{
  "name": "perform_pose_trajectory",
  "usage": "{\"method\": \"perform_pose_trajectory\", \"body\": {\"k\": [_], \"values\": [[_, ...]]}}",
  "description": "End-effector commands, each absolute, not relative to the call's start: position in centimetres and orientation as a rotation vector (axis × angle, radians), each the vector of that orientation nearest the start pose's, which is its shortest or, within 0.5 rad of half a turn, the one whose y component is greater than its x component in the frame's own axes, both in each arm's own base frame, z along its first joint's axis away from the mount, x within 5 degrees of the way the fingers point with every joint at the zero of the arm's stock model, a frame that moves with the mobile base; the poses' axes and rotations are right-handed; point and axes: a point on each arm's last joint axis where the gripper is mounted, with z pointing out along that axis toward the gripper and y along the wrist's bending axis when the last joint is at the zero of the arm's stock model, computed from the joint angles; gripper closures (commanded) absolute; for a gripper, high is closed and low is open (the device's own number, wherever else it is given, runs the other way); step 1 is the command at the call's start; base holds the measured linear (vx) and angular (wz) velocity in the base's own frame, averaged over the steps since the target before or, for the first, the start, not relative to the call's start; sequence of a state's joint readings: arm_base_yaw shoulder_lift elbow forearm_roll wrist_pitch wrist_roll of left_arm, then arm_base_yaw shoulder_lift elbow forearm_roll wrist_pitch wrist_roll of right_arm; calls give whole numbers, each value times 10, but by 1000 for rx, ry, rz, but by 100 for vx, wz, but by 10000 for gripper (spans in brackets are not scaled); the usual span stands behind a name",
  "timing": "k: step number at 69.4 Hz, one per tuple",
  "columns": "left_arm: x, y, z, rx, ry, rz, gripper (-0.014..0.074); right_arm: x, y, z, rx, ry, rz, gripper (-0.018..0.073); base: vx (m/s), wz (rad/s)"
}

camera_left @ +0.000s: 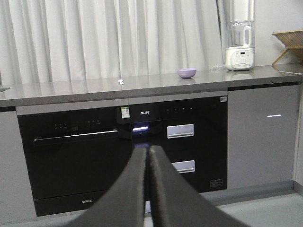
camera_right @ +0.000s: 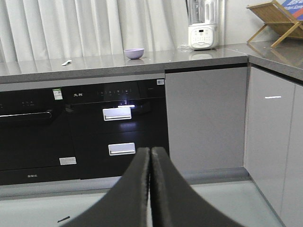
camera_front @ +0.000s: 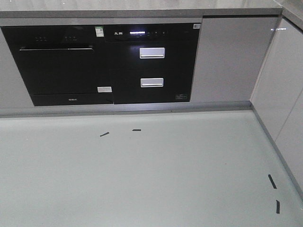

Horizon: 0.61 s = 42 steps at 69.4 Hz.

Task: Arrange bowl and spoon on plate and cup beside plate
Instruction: 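Drive the base up to the counter holding the spoon and bowl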

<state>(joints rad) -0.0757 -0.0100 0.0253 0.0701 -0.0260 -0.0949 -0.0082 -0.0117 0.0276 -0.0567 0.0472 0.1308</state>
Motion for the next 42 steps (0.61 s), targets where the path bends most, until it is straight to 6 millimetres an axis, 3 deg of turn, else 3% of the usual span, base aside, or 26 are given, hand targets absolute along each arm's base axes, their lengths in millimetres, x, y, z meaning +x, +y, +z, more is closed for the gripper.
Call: {"method": "perform_pose_trajectory", "body": {"k": [1, 42], "values": [[53, -5, 217, 31, 1379, -99, 603, 56, -1, 206, 56, 1470, 43, 570, 19, 13], [53, -5, 217, 31, 1379, -99, 603, 56, -1, 206, 56, 1470, 43, 570, 22, 5]]}}
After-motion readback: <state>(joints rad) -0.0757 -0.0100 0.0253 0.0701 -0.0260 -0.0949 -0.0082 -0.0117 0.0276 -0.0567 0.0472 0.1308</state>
